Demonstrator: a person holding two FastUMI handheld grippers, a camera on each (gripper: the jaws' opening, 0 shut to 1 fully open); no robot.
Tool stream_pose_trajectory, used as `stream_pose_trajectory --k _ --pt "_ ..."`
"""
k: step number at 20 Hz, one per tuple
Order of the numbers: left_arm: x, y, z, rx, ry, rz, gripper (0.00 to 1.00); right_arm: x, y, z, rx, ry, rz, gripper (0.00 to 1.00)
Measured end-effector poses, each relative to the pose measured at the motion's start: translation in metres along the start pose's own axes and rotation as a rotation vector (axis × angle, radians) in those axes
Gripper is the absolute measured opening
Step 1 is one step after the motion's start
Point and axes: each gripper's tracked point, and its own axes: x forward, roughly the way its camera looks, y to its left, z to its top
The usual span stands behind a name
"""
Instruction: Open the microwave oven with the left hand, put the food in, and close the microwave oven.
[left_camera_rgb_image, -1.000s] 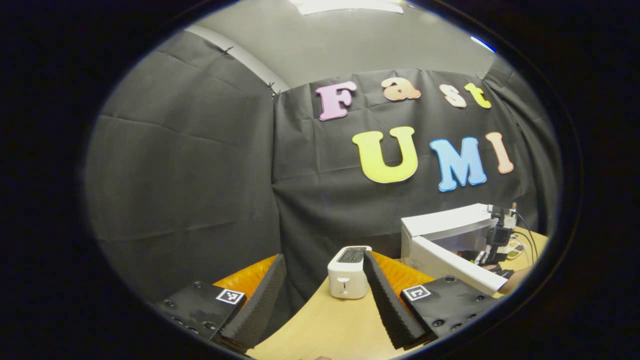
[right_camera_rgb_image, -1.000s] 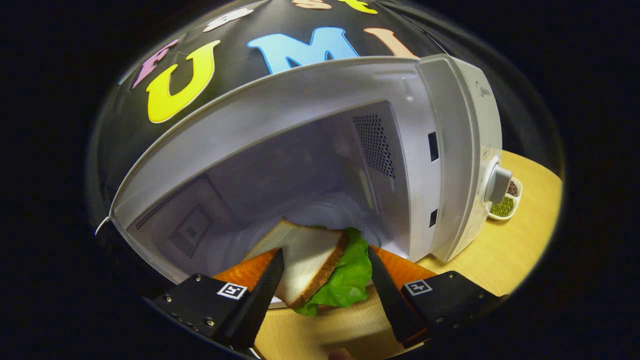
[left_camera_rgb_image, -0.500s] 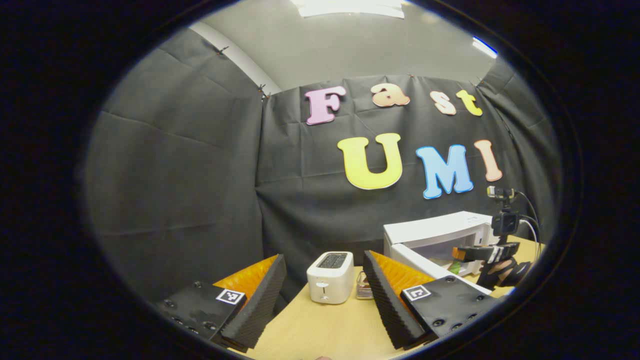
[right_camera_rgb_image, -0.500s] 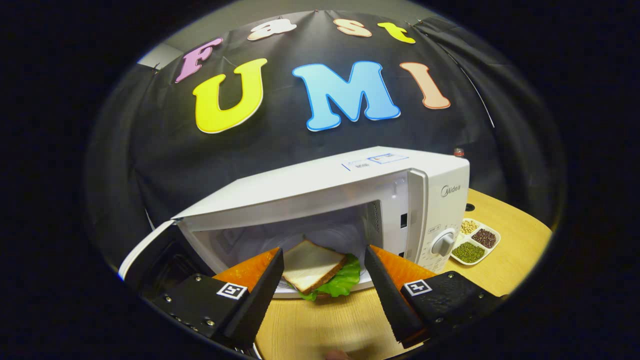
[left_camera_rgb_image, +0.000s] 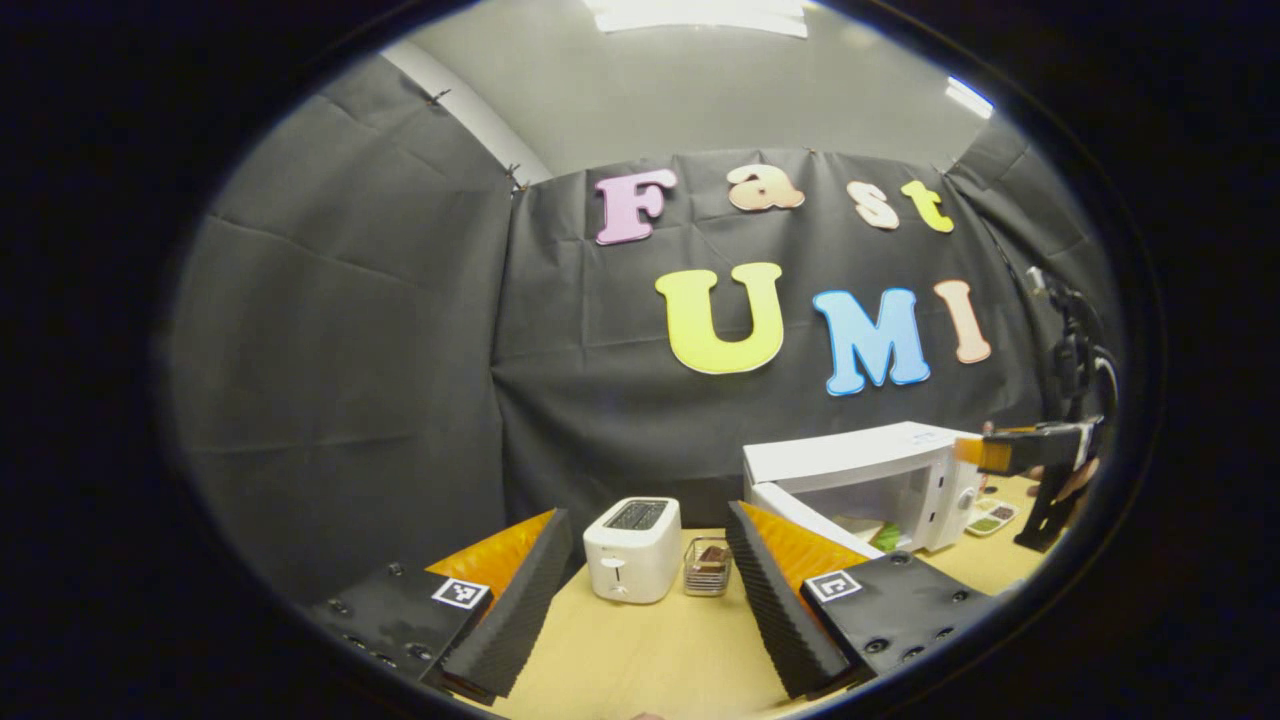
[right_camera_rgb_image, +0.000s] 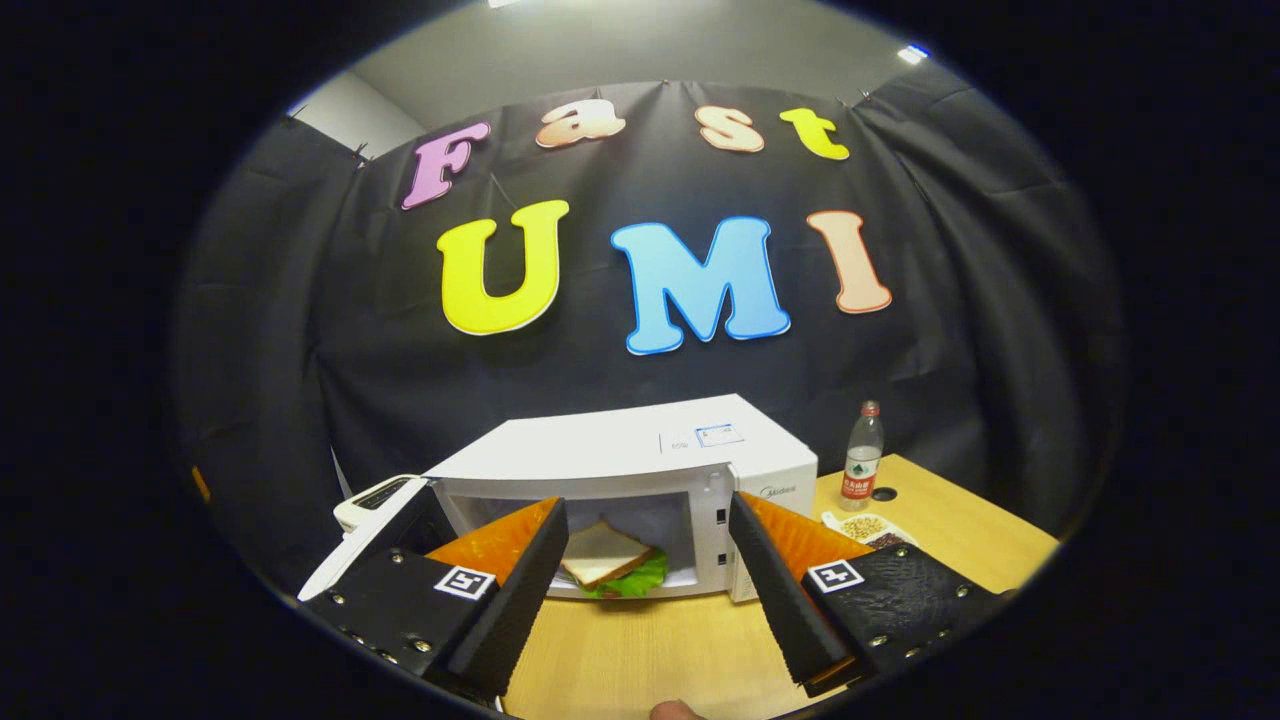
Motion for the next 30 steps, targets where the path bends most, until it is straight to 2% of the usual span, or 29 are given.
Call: stream_pose_trajectory --k 7,8,9,10,11,13,16,19,20,21,25,26,27,29,30 --pt "-0.013 -0.005 -0.014 0.011 0.023 0.02 1.0 -0.065 -0.026 0.044 -0.029 -0.078 0.013 0.98" --pt "-0.017 -0.006 -0.019 0.01 0.031 0.023 0.94 -0.075 -0.026 0.045 -0.023 -0.08 0.022 0.98" --pt "-0.019 -0.005 -0.021 0.008 0.038 0.028 0.99 -0.084 -0.026 0.047 -0.022 -0.084 0.03 0.98" --pt "-0.022 -0.005 -0.028 0.008 0.048 0.033 0.94 -0.093 -0.028 0.049 -0.028 -0.088 0.034 0.98" --pt "-0.024 -0.005 -0.033 0.01 0.059 0.038 0.94 -0.103 -0.03 0.05 -0.039 -0.093 0.035 0.98" --pt "-0.027 -0.009 -0.044 0.01 0.081 0.042 1.0 -0.119 -0.033 0.052 -0.058 -0.102 0.047 0.98" --pt "-0.033 -0.018 -0.065 -0.003 0.125 0.049 1.0 -0.136 -0.034 0.052 -0.054 -0.092 0.089 0.98" --pt "-0.034 -0.034 -0.09 -0.021 0.197 0.026 0.87 -0.148 -0.043 0.053 -0.058 -0.089 0.106 0.98" --pt "-0.035 -0.039 -0.093 -0.031 0.206 0.016 0.79 -0.152 -0.045 0.054 -0.062 -0.091 0.11 0.98" --pt "-0.036 -0.042 -0.096 -0.037 0.216 0.016 0.77 -0.156 -0.05 0.056 -0.07 -0.093 0.109 0.98" --pt "-0.042 -0.056 -0.107 -0.037 0.247 0.009 0.47 -0.167 -0.066 0.062 -0.087 -0.102 0.103 0.98" --pt "-0.042 -0.049 -0.107 -0.015 0.24 0.045 0.39 -0.169 -0.069 0.062 -0.085 -0.101 0.102 0.98" --pt "-0.044 -0.047 -0.108 -0.004 0.236 0.06 0.14 -0.17 -0.072 0.063 -0.082 -0.102 0.104 0.98" --pt "-0.046 -0.066 -0.114 -0.019 0.251 0.03 0.07 -0.172 -0.077 0.065 -0.083 -0.107 0.107 0.98" --pt "-0.046 -0.074 -0.116 -0.017 0.253 0.015 0.1 -0.173 -0.081 0.067 -0.084 -0.109 0.106 0.98"
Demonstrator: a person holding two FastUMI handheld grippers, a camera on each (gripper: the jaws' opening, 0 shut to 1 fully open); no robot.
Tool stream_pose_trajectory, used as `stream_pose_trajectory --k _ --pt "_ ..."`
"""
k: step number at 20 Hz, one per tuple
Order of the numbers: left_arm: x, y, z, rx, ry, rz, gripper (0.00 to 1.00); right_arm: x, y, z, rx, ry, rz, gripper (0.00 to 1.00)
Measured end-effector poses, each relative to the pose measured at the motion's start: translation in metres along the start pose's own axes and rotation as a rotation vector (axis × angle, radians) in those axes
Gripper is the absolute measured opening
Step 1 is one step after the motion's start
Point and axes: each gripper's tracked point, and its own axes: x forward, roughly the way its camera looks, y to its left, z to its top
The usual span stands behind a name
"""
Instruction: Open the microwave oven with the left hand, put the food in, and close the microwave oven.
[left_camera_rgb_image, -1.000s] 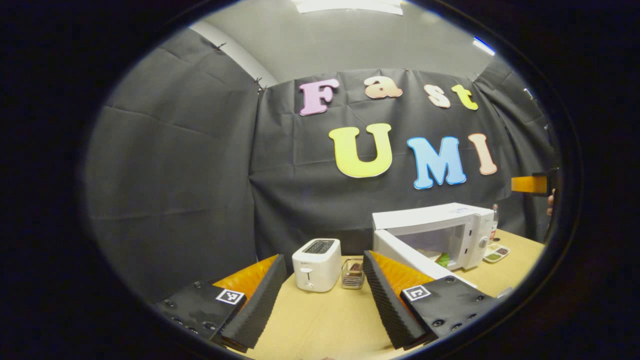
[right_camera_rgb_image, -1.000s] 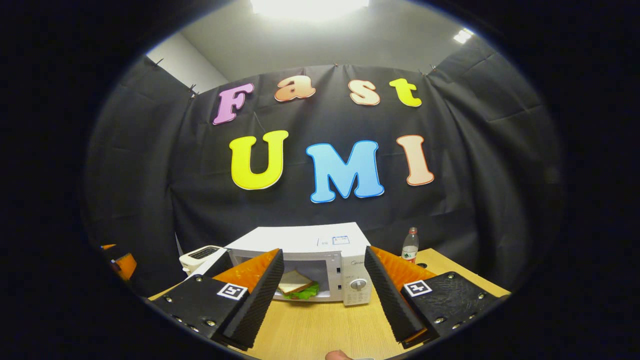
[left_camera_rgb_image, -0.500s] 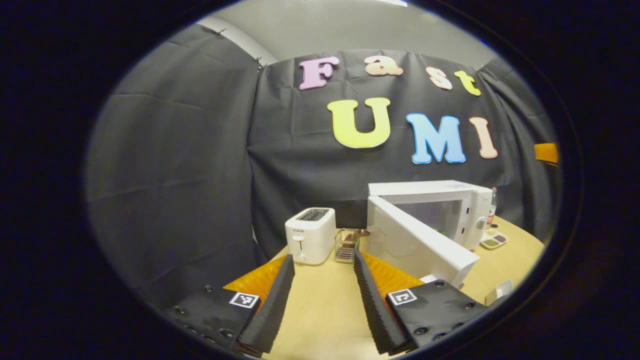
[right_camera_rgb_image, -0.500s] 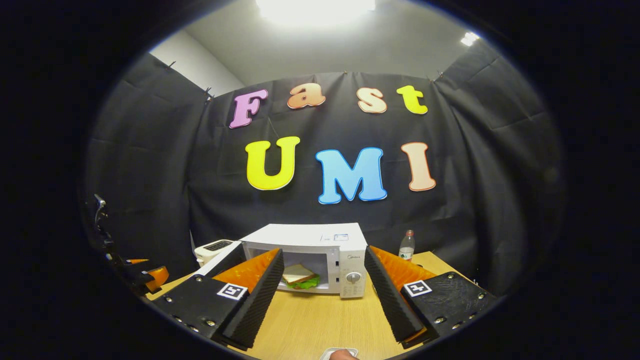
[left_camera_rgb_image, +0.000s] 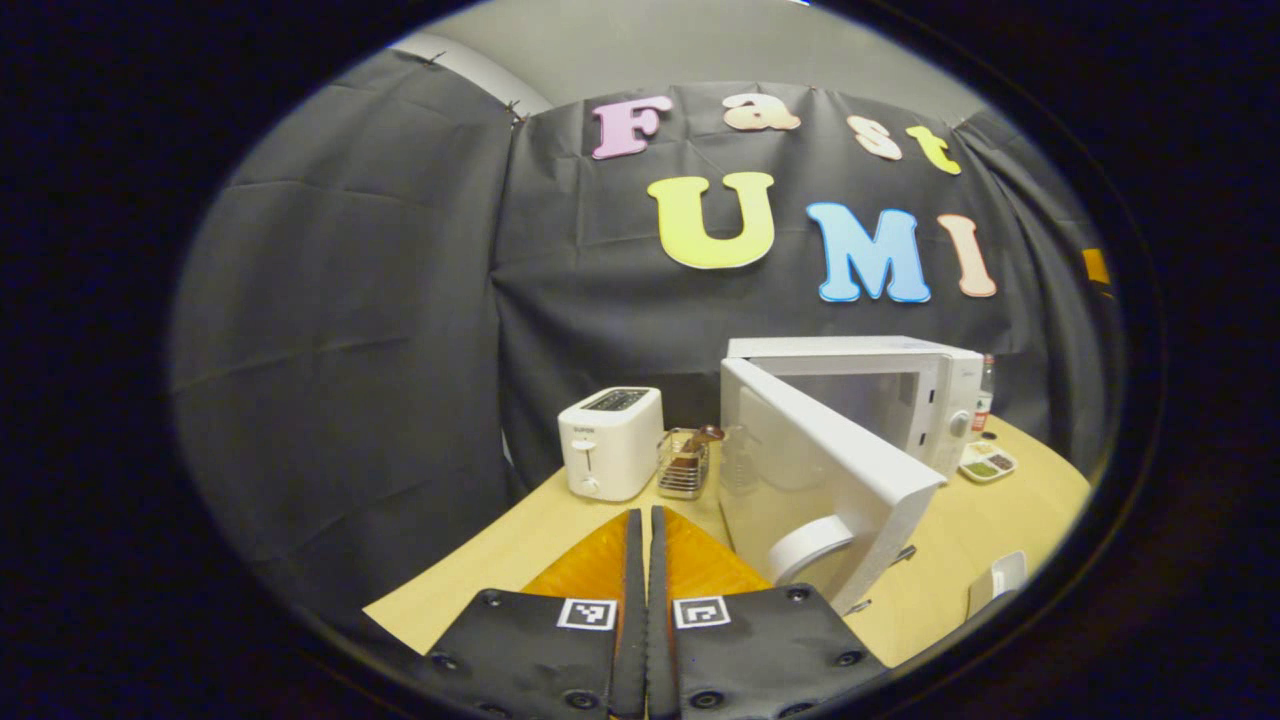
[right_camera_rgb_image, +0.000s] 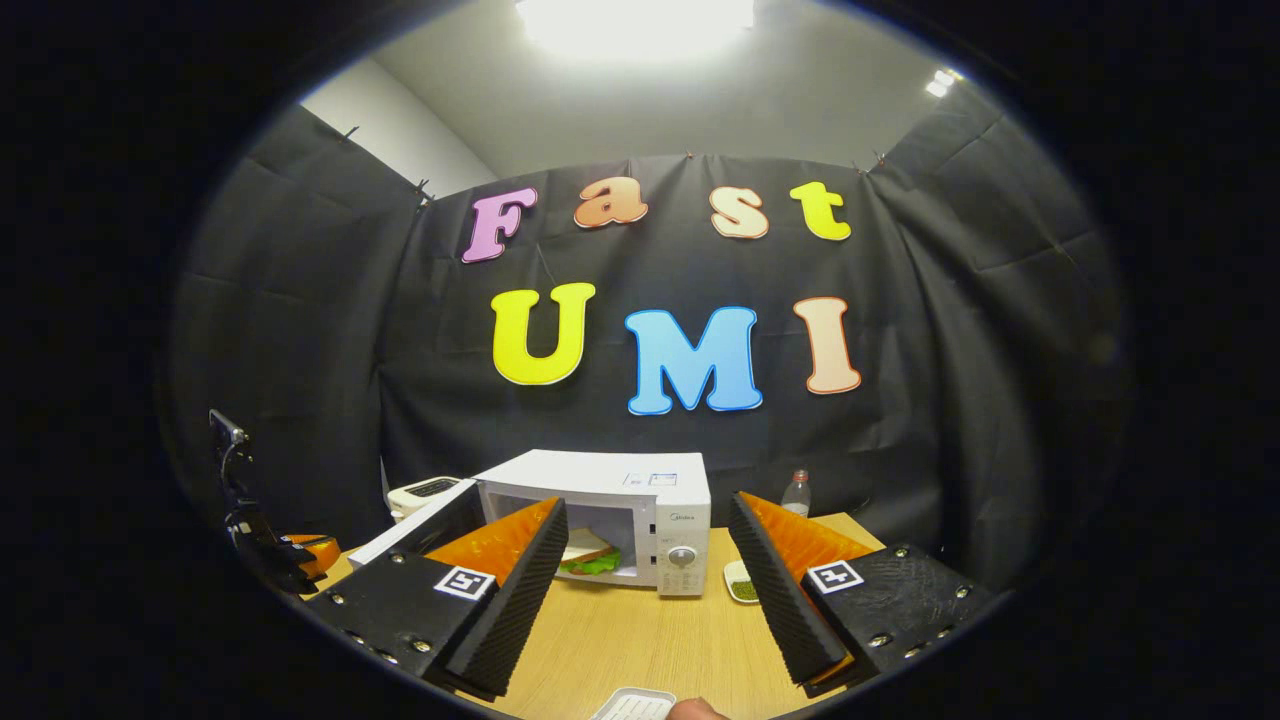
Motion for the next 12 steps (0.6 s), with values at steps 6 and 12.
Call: stream_pose_trajectory --k 6,12 --pt "-0.002 -0.037 -0.001 0.051 0.014 -0.047 0.07 -0.012 -0.019 0.008 0.02 -0.018 -0.008 0.98" --pt "-0.007 -0.083 -0.007 0.054 0.029 -0.075 0.1 -0.035 -0.047 0.009 0.016 -0.02 0.005 0.98"
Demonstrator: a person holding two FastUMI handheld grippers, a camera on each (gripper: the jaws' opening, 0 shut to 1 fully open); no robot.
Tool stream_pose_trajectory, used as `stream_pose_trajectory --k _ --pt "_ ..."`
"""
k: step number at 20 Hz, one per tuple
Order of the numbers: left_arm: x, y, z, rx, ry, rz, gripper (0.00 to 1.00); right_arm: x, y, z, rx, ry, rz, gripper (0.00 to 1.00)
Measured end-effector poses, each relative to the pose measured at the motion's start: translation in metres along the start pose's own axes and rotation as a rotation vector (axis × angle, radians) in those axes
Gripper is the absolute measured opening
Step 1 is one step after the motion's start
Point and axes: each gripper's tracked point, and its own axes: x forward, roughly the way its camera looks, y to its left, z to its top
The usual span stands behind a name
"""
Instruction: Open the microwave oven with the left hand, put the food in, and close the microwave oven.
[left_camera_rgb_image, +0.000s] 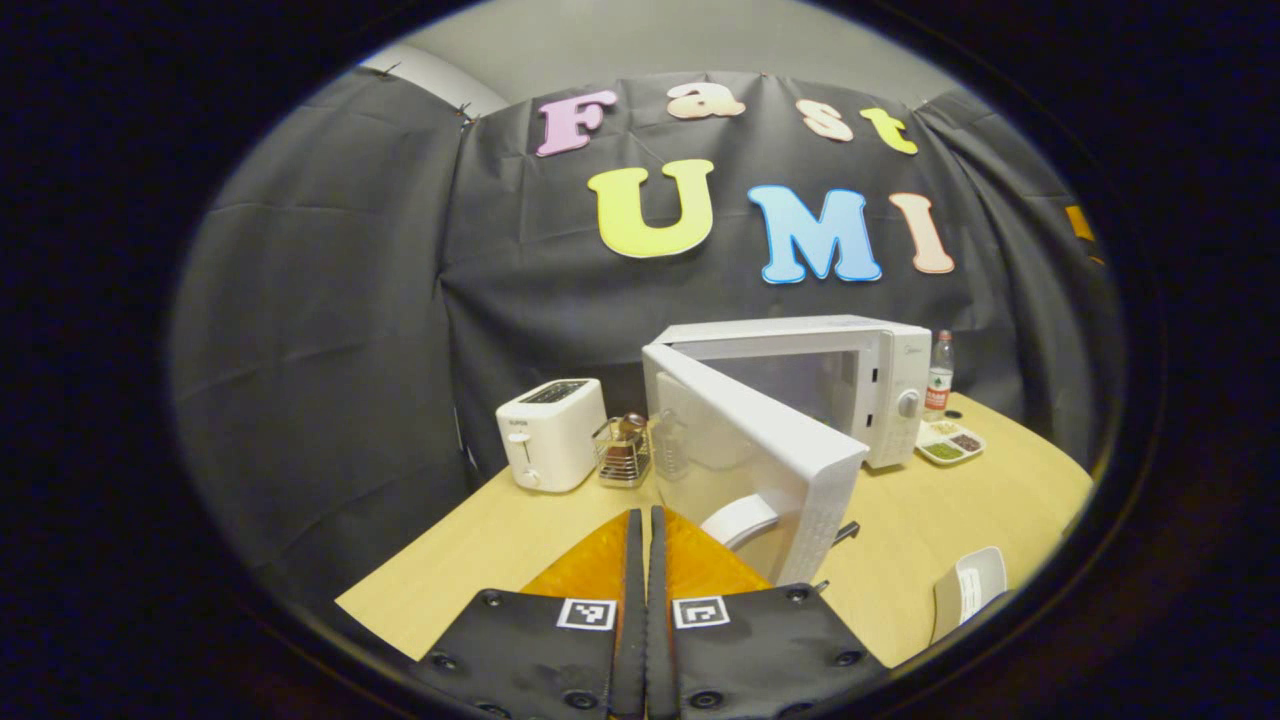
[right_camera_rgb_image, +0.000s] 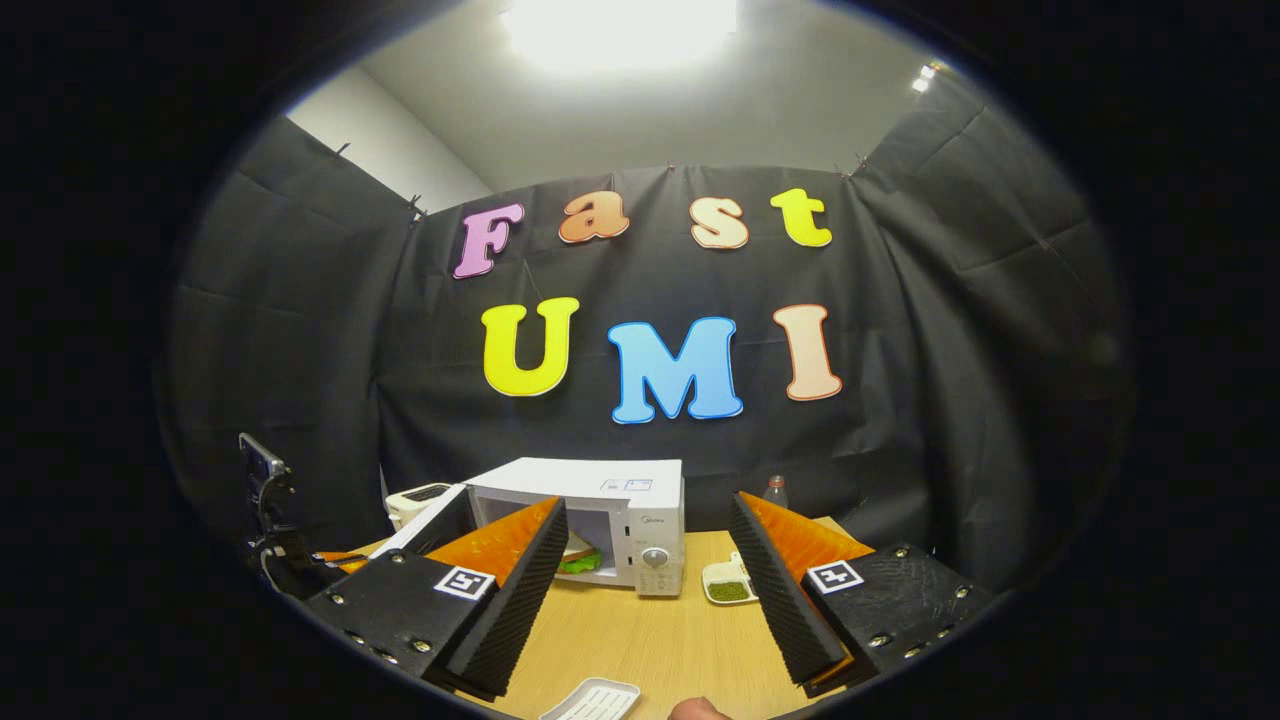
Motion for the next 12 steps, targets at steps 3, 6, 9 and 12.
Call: stream_pose_trajectory --k 3,6,9,12 --pt "0.003 -0.024 -0.001 -0.019 0.007 -0.014 0.1 -0.012 -0.013 -0.003 0.009 0.013 0.018 0.98" --pt "0.01 -0.045 0.003 0.0 0.009 -0.052 0.1 -0.016 -0.022 -0.007 -0.001 0.026 0.028 0.98" --pt "0.015 -0.062 0.01 0.018 -0.004 -0.101 0.07 -0.011 -0.019 -0.009 0.006 0.04 0.032 0.98" --pt "0.026 -0.077 0.021 0.027 -0.021 -0.155 0.1 0.0 -0.014 -0.007 -0.003 0.03 0.018 0.97"
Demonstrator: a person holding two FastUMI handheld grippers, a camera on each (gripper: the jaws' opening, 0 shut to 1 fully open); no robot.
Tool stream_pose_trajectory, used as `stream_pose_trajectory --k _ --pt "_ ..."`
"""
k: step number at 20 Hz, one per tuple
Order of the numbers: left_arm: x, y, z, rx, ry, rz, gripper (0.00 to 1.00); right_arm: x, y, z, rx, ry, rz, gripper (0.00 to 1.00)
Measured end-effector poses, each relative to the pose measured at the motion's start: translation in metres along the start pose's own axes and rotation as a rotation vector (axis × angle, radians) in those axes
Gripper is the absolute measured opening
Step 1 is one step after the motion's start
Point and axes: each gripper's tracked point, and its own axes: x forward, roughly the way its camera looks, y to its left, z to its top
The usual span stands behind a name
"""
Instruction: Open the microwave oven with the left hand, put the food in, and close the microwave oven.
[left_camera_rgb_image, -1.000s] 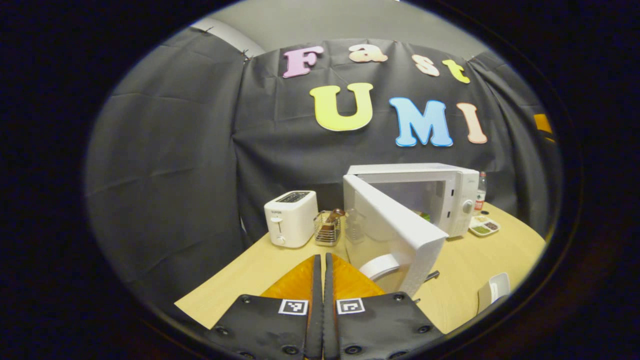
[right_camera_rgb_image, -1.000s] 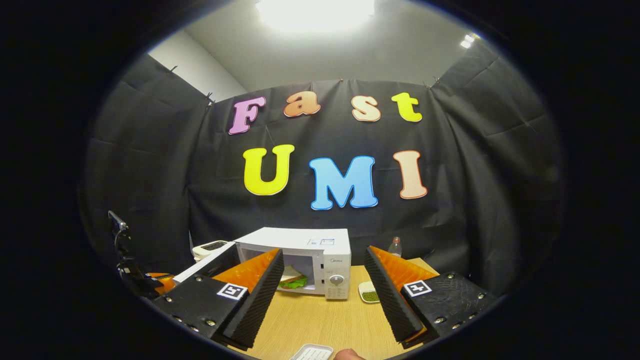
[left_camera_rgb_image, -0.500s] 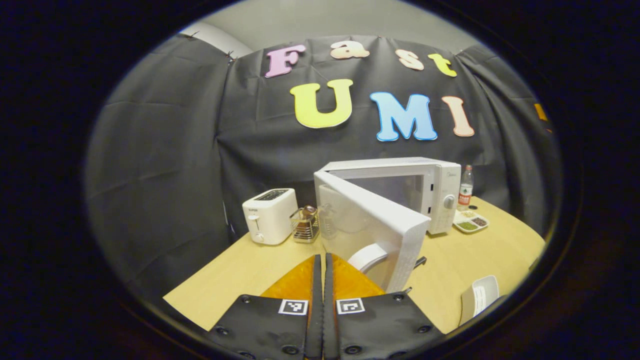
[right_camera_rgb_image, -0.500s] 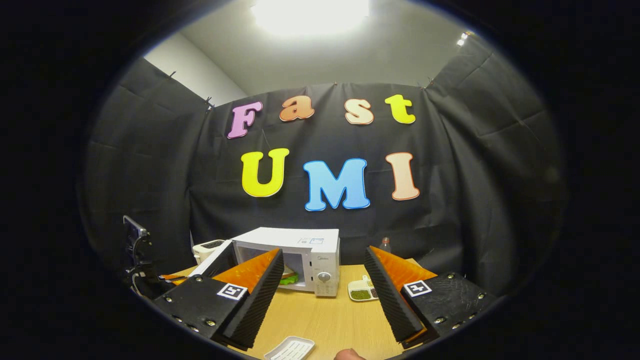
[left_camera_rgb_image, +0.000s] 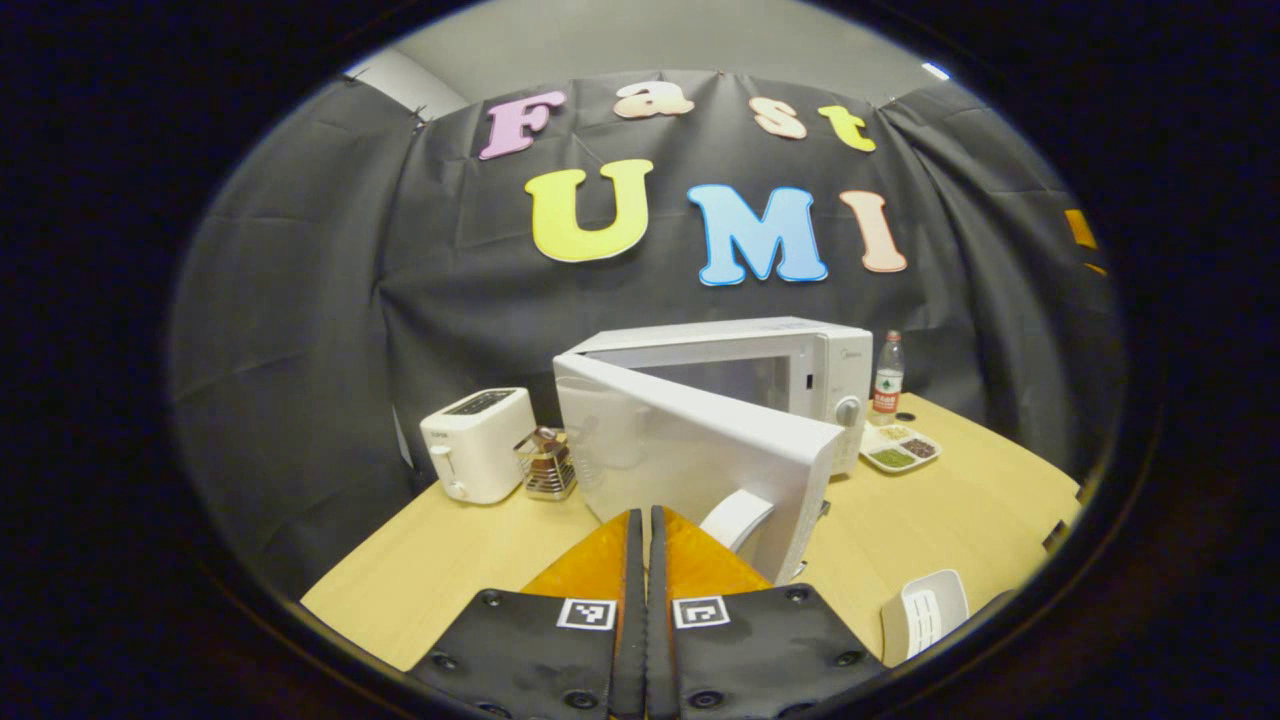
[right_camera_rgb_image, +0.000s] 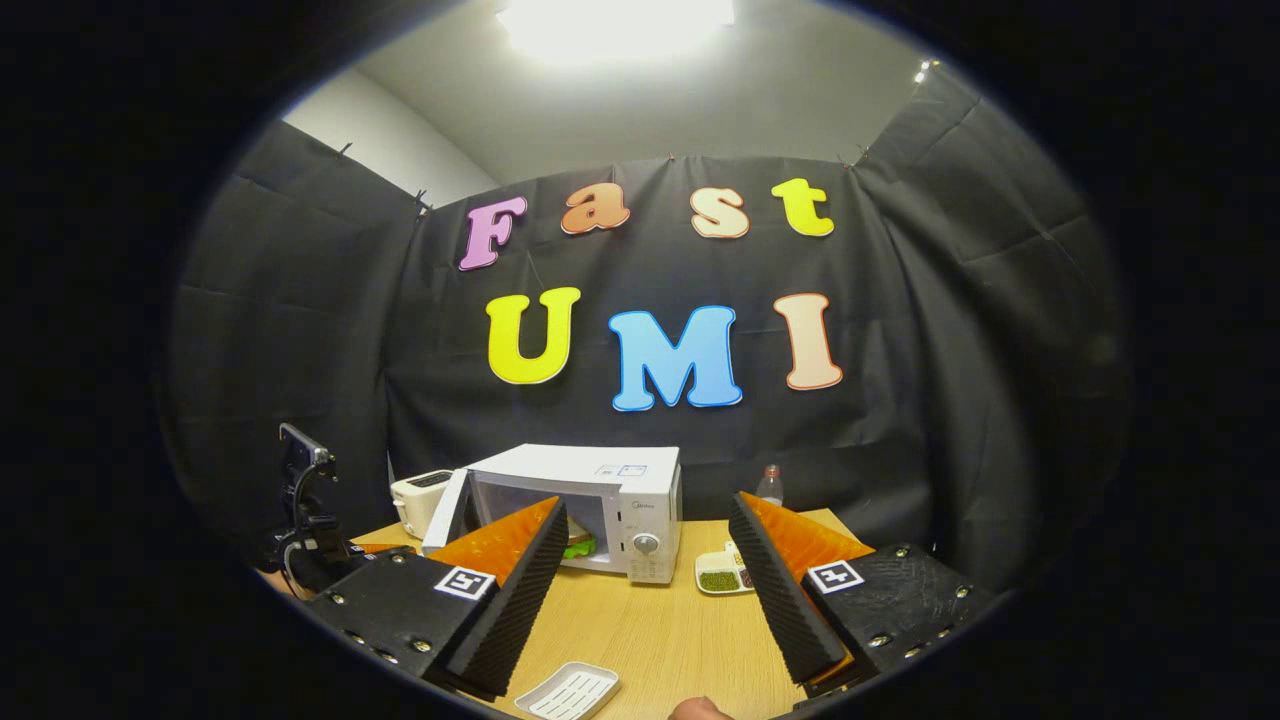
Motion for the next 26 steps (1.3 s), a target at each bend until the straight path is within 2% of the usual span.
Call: stream_pose_trajectory --k 1,8,11,13,14,17,19,20,23,24,26 --pt "0.005 -0.005 0.001 -0.001 0.001 -0.021 0.07 0.004 0.003 0.001 0.001 -0.002 0.0 0.97" --pt "0.05 -0.041 0.007 0.016 0.008 -0.18 0.1 0.035 0.018 0.006 -0.017 -0.018 -0.041 0.98" --pt "0.069 -0.051 0.013 0.019 0.002 -0.225 0.1 0.046 0.018 0.005 -0.02 -0.013 -0.07 0.98" --pt "0.078 -0.054 0.016 0.015 -0.002 -0.248 0.07 0.053 0.016 0.006 -0.024 -0.011 -0.095 0.98" --pt "0.084 -0.055 0.016 0.013 -0.001 -0.26 0.1 0.055 0.015 0.006 -0.025 -0.014 -0.107 0.98" --pt "0.102 -0.059 0.023 0.026 -0.009 -0.286 0.07 0.06 0.013 0.003 -0.027 -0.01 -0.14 0.98" --pt "0.115 -0.063 0.028 0.03 -0.016 -0.304 0.1 0.064 0.01 0.002 -0.028 -0.009 -0.165 0.98" --pt "0.118 -0.066 0.03 0.03 -0.021 -0.315 0.07 0.065 0.008 0.002 -0.029 -0.01 -0.178 0.98" --pt "0.135 -0.074 0.036 0.043 -0.039 -0.335 0.07 0.064 0.002 0.001 -0.039 -0.017 -0.215 0.98" --pt "0.141 -0.075 0.036 0.047 -0.035 -0.336 0.1 0.065 0.0 -0.002 -0.041 -0.01 -0.228 0.97" --pt "0.152 -0.08 0.038 0.039 -0.037 -0.346 0.07 0.064 -0.003 -0.003 -0.04 -0.007 -0.251 0.98"
